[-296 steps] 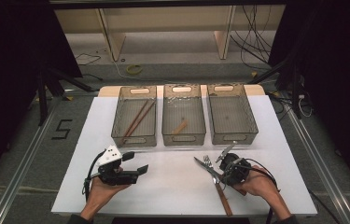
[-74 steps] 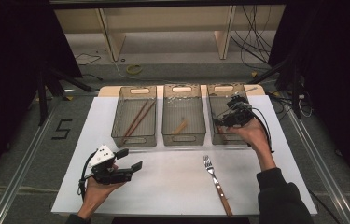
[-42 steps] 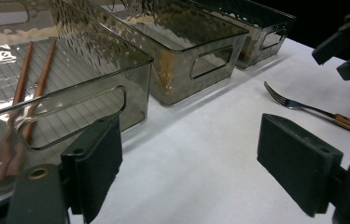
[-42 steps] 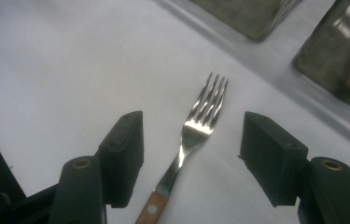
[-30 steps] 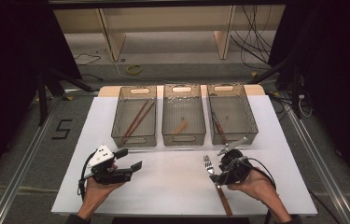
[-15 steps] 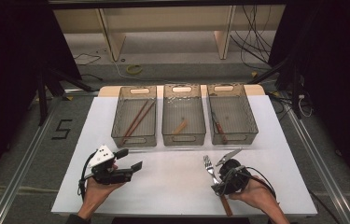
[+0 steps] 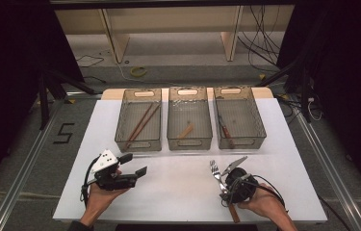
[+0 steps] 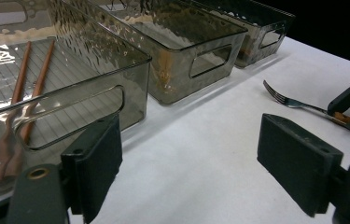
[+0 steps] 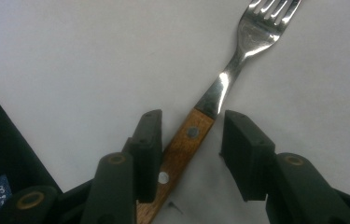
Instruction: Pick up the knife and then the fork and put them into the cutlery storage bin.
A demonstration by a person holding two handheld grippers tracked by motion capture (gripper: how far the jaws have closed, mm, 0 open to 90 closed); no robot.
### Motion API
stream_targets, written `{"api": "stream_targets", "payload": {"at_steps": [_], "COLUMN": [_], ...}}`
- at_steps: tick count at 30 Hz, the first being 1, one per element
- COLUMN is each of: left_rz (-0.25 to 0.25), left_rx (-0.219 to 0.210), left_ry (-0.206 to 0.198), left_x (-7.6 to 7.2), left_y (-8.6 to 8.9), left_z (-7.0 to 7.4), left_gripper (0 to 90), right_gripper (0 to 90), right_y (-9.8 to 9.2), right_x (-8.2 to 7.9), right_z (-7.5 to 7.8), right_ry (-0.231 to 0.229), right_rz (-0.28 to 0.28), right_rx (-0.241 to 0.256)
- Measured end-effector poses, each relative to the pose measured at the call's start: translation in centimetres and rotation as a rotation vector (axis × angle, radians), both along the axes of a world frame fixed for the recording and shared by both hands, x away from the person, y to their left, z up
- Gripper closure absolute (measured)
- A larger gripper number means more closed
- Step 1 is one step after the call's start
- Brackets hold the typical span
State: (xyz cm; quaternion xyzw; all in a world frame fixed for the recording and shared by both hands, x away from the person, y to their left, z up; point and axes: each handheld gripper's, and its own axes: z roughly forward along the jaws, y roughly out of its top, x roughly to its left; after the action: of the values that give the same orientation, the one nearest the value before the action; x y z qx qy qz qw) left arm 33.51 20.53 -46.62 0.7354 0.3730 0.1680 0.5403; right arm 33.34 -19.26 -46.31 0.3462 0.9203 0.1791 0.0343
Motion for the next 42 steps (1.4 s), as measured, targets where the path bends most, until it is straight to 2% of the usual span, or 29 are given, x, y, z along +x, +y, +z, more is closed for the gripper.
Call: {"api": "stream_targets", "payload": {"at_steps": [5, 26, 42], "left_rz": [0.000, -0.002, 0.000], "left_rx": [0.002, 0.001, 0.001], "left_ry": [0.000, 0.001, 0.000], "left_x": [0.00, -0.01, 0.01], "left_y": [-0.01, -0.05, -0.02], "left_z": [-0.01, -0.02, -0.06], "left_gripper": [21.4, 21.4, 21.4], "right_gripper": [64.2, 76.8, 77.9], "right_y": [0.19, -0.13, -0.07], "right_x": [-0.07, 0.23, 0.12], "right_z": [0.03, 0.04, 0.08], "right_ry": [-0.014, -0.018, -0.035], "right_rz": [0.009, -0.009, 0.005], "right_rx": [-0.034, -0.039, -0.050]}}
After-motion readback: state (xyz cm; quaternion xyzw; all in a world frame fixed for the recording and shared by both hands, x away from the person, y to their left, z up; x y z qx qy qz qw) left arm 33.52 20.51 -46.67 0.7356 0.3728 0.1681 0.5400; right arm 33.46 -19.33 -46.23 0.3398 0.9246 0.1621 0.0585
